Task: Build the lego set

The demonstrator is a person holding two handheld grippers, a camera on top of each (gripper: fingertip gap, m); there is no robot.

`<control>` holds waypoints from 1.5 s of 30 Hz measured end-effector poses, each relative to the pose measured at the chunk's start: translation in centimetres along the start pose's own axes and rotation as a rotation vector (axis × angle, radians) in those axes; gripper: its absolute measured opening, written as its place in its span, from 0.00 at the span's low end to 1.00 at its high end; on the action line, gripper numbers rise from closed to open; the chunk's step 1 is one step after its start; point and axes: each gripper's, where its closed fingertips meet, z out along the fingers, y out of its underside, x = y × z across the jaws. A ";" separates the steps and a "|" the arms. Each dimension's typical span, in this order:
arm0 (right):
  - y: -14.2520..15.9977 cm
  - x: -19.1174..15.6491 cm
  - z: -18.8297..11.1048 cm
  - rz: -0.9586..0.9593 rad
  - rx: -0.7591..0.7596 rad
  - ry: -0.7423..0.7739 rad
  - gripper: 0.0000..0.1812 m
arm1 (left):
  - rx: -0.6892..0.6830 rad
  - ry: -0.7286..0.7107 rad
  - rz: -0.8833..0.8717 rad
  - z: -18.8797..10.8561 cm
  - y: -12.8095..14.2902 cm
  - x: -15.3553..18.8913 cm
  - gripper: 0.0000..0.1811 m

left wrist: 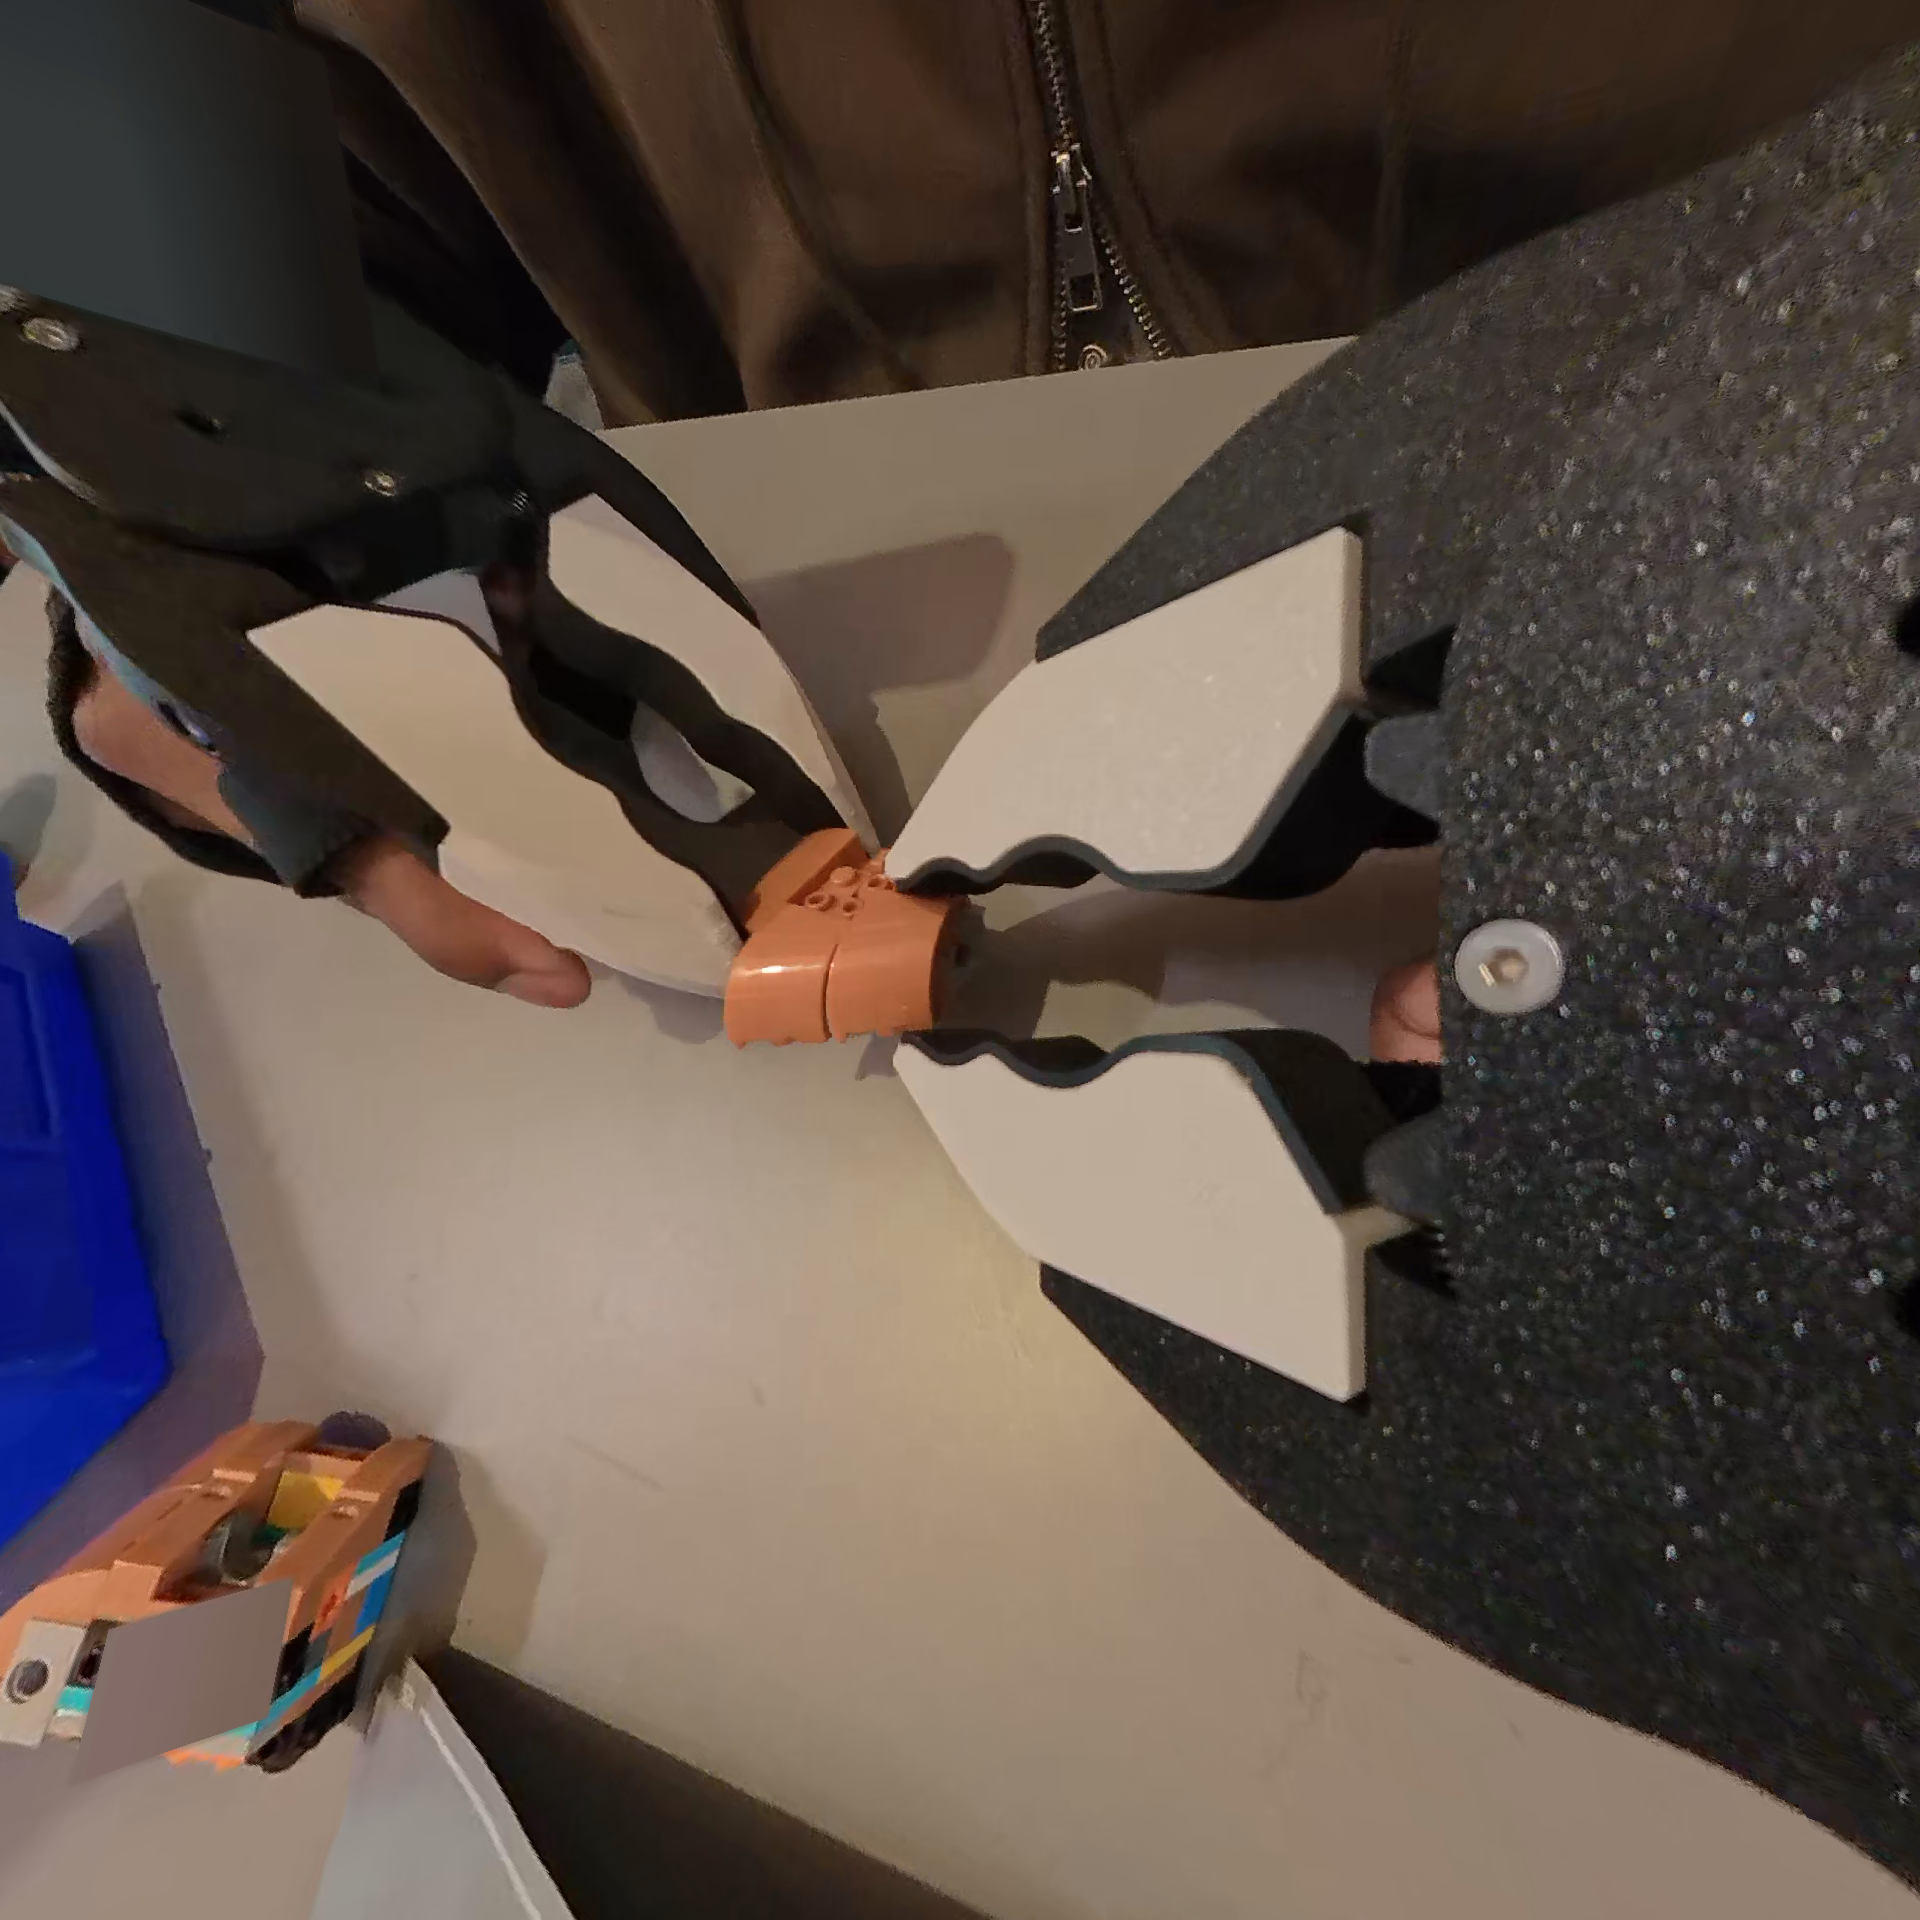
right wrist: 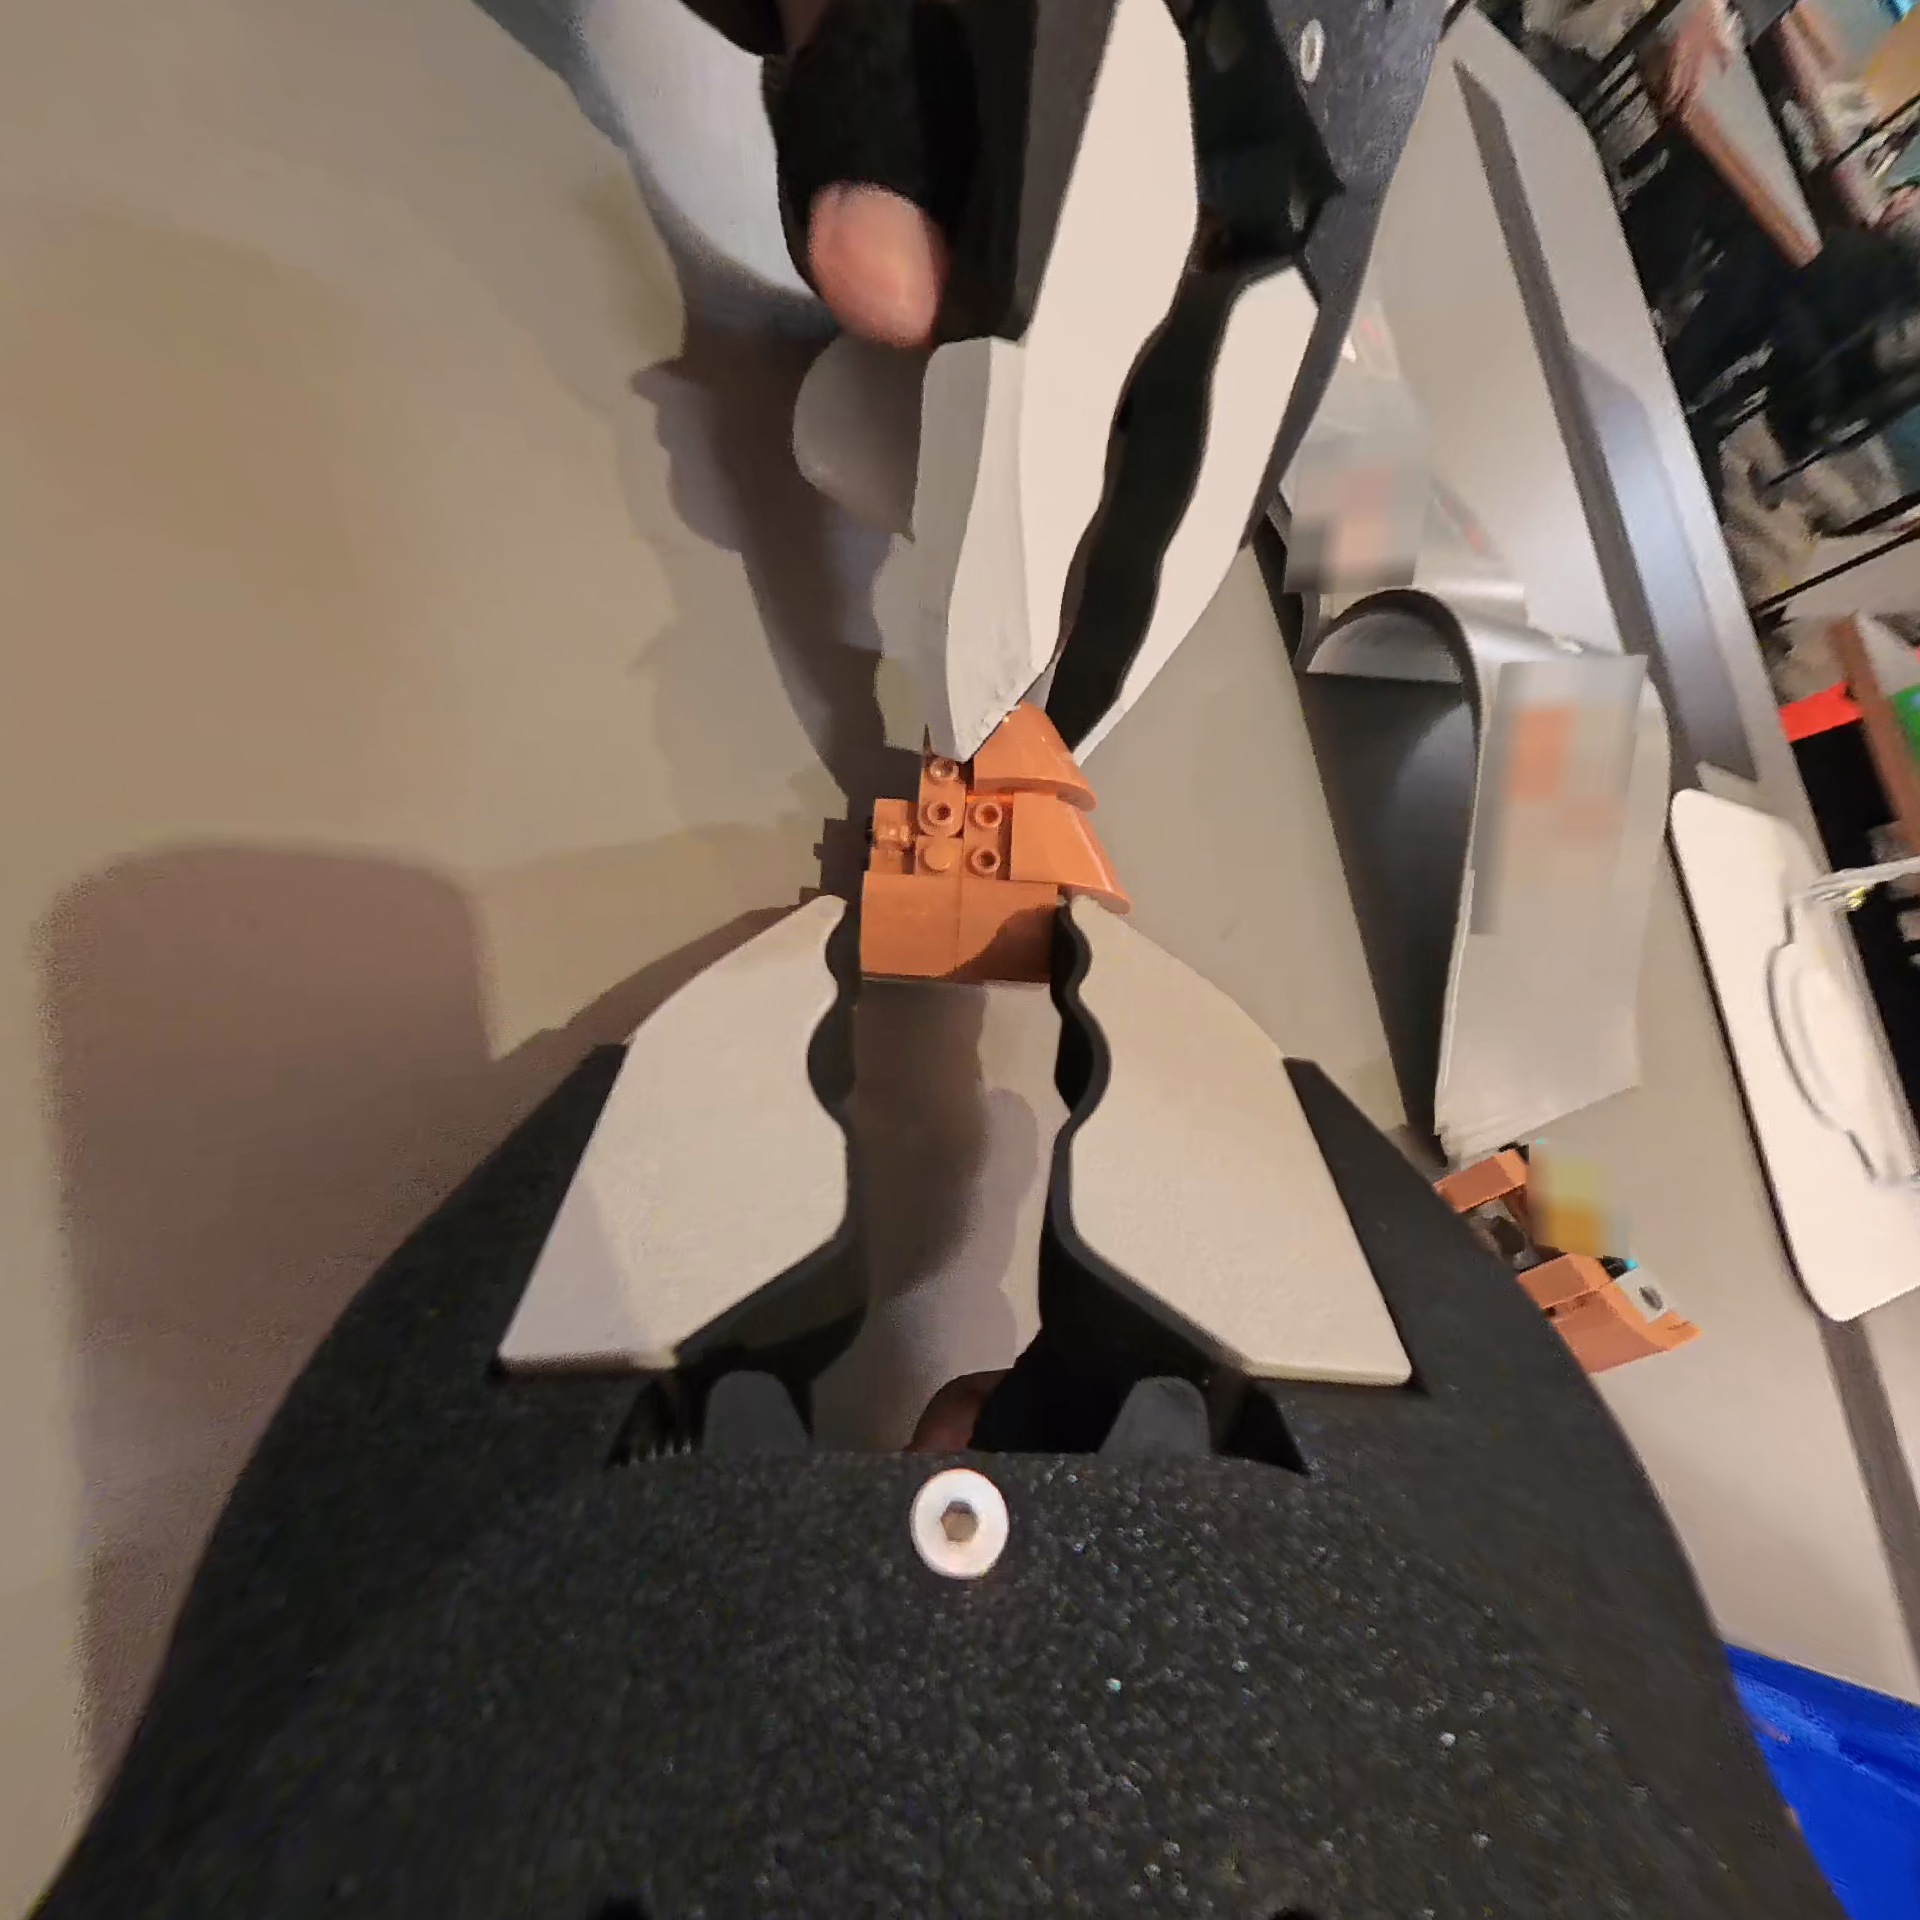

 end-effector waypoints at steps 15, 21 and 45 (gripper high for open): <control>-1.0 0.3 -0.3 -0.076 0.071 0.049 0.19 | 0.008 0.022 0.032 -0.3 -0.4 0.7 0.14; -1.5 0.4 -0.7 -0.151 0.095 0.090 0.19 | 0.027 0.071 0.011 -0.5 -0.6 1.3 0.13; -3.4 0.5 -2.1 -0.485 0.127 0.268 0.19 | 0.099 0.248 -0.091 -1.0 -1.4 3.2 0.10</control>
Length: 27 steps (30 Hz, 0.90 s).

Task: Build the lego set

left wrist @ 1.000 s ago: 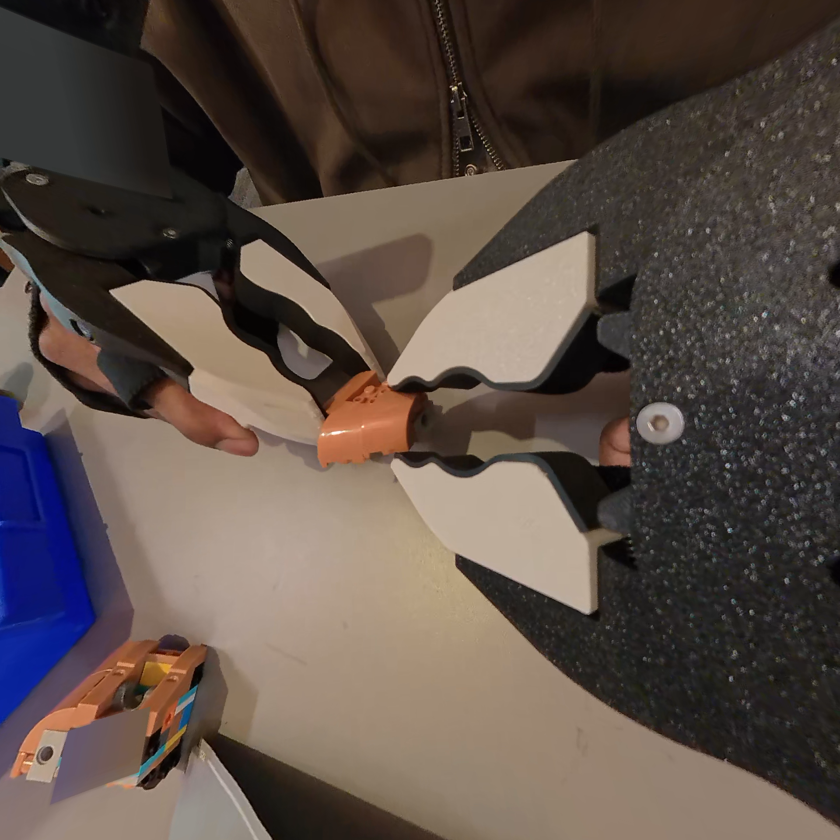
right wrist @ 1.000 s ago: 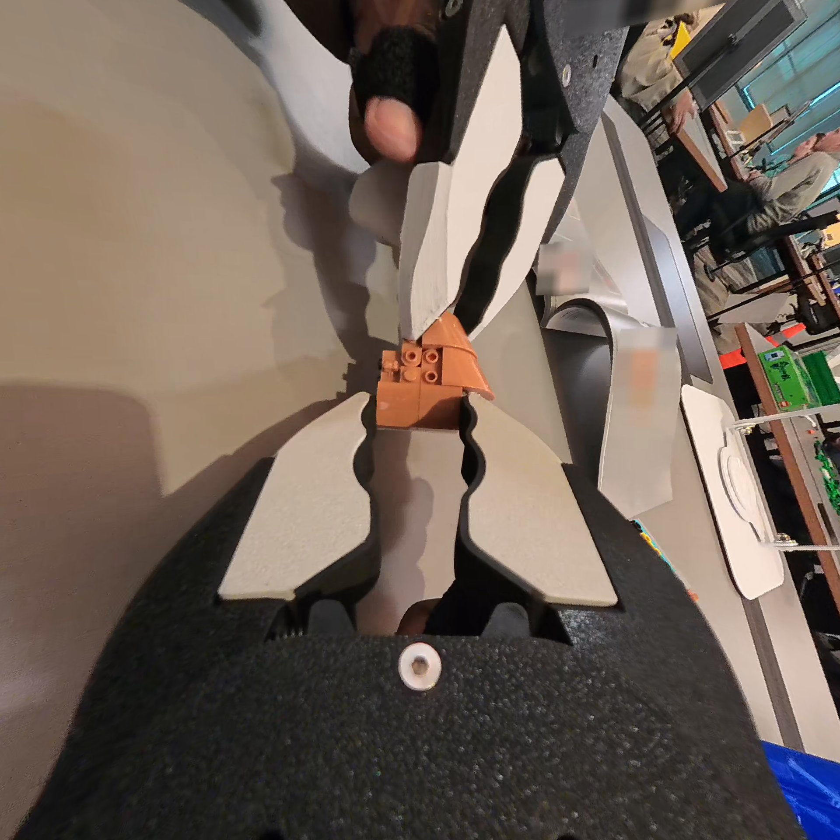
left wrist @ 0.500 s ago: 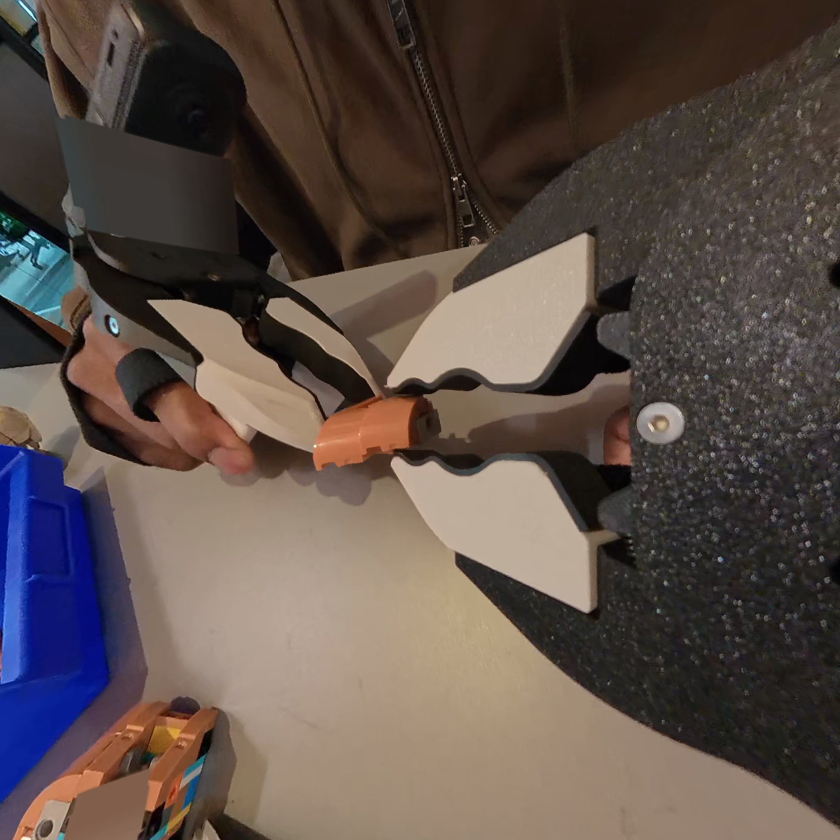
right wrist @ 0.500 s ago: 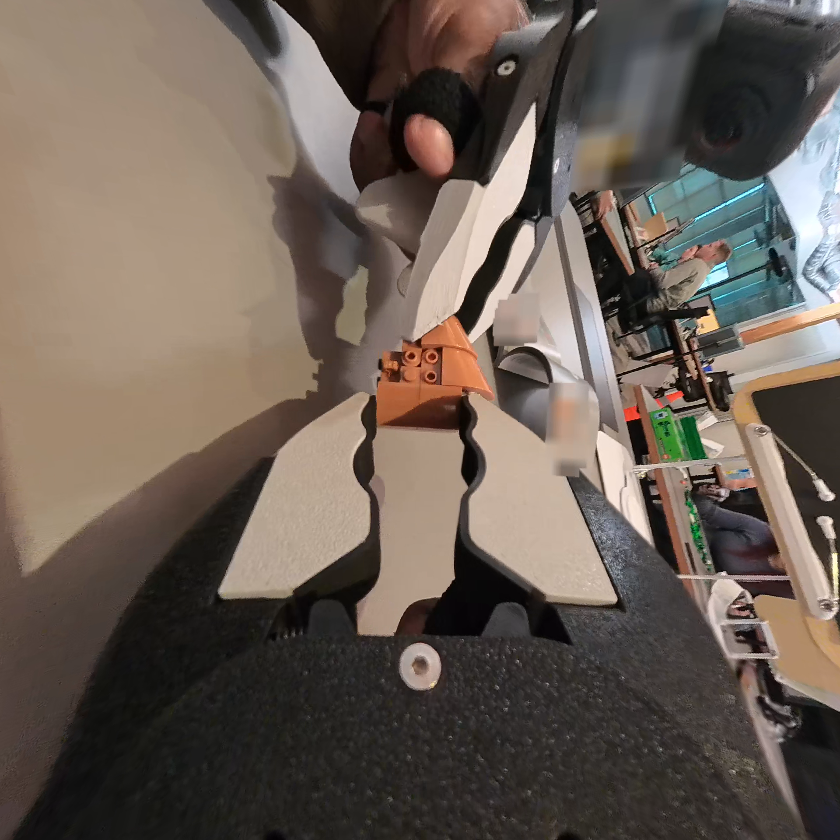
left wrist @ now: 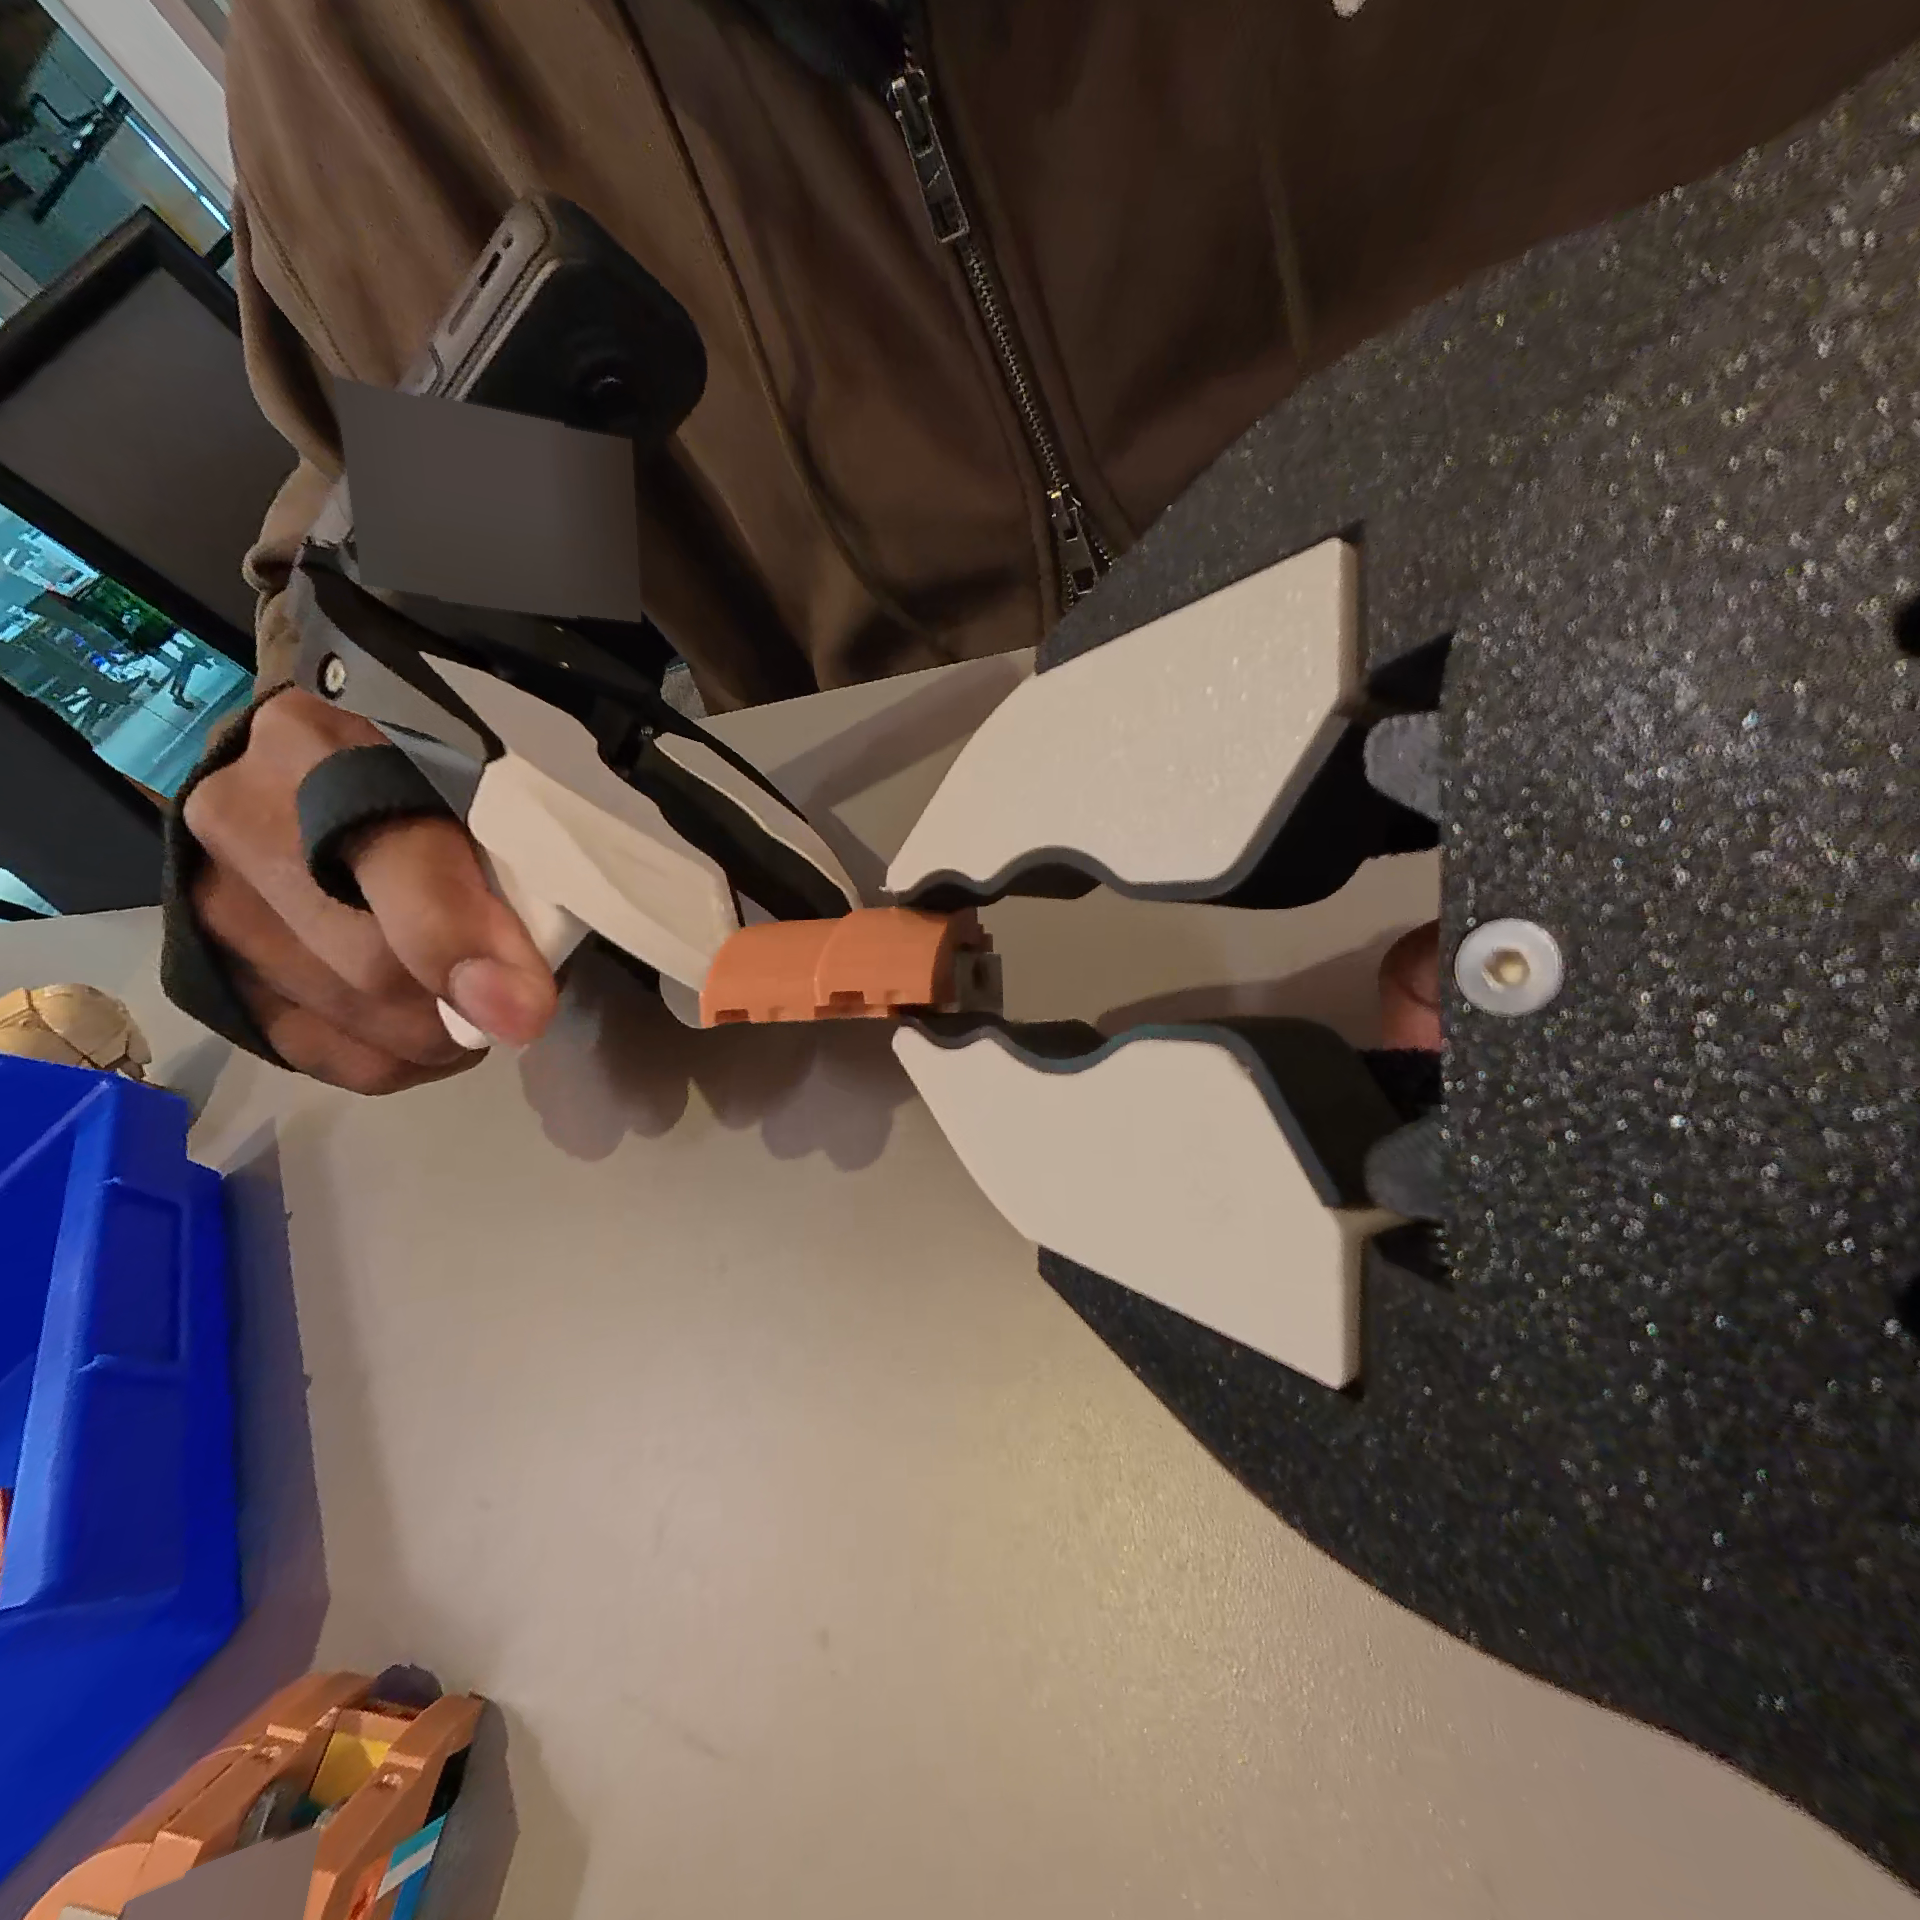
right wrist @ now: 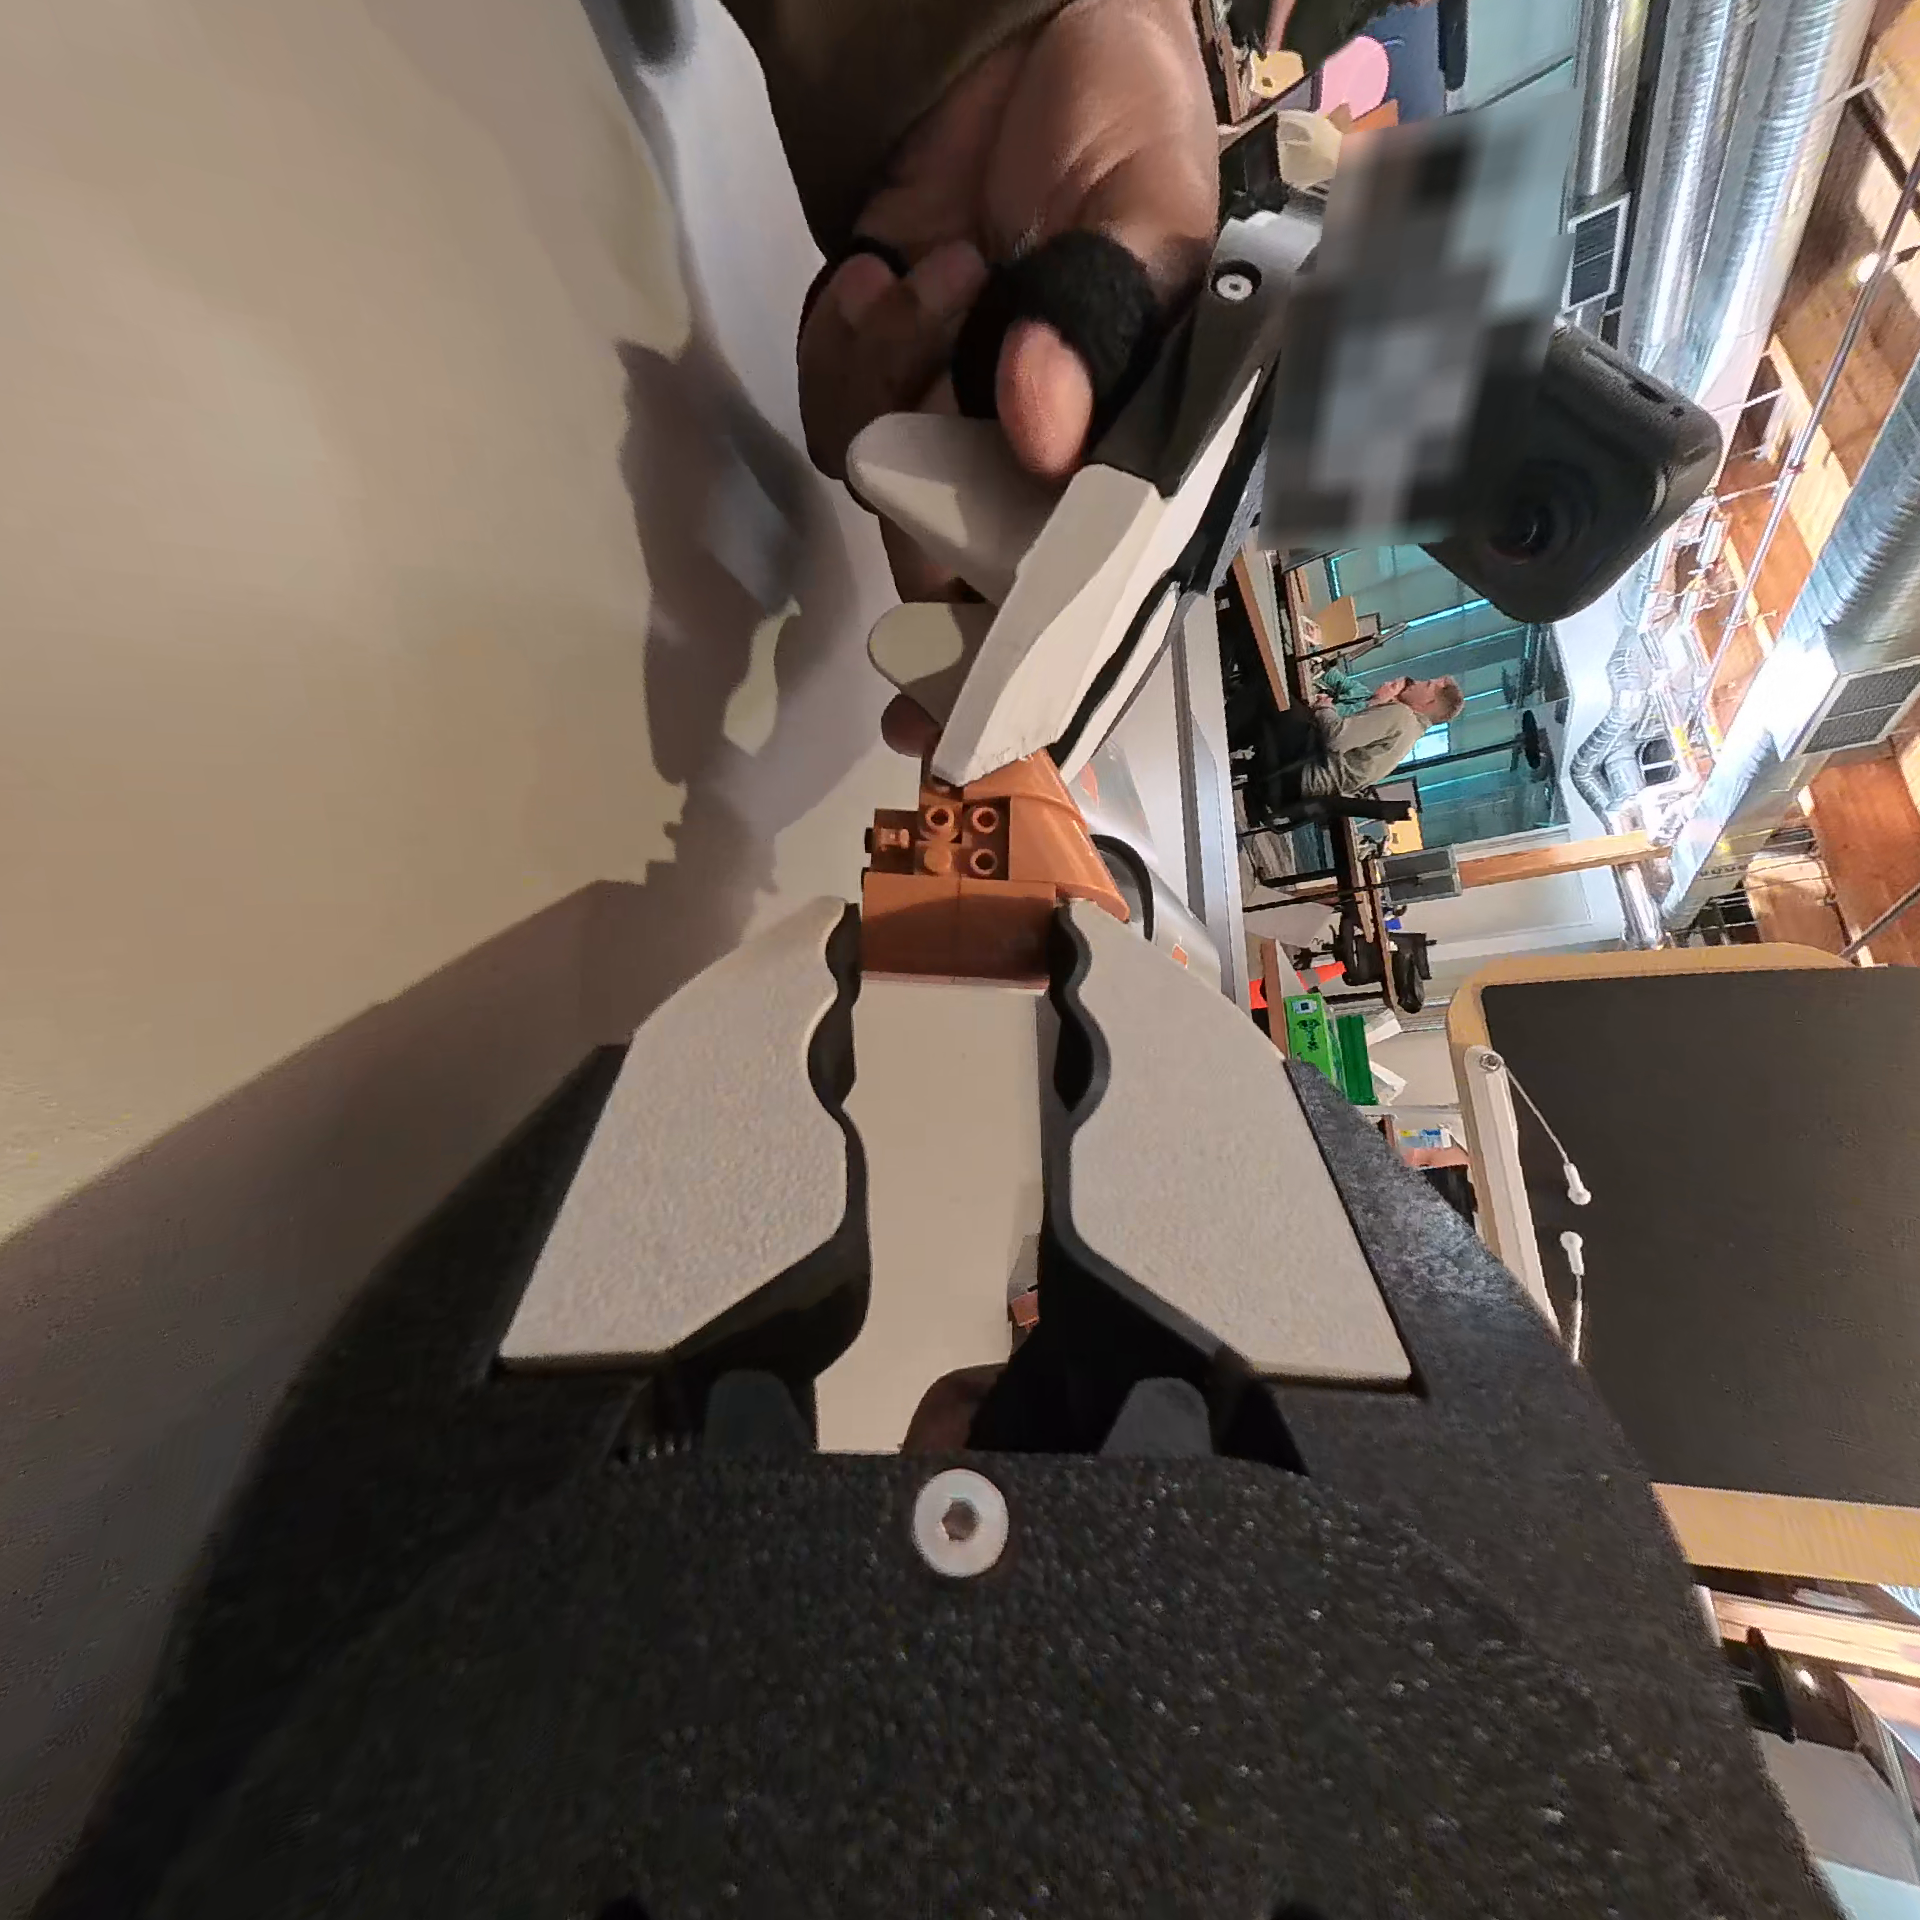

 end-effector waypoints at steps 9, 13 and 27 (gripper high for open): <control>0.1 -0.2 0.0 -0.052 -0.023 0.008 0.19 | 0.002 -0.014 -0.019 0.1 0.2 -0.2 0.10; 0.2 -0.2 0.0 -0.065 -0.029 0.010 0.19 | 0.004 -0.019 -0.028 0.2 0.1 -0.3 0.10; 0.5 0.3 0.0 -0.076 -0.051 0.032 0.19 | 0.029 -0.059 0.001 0.1 -0.3 -0.6 0.10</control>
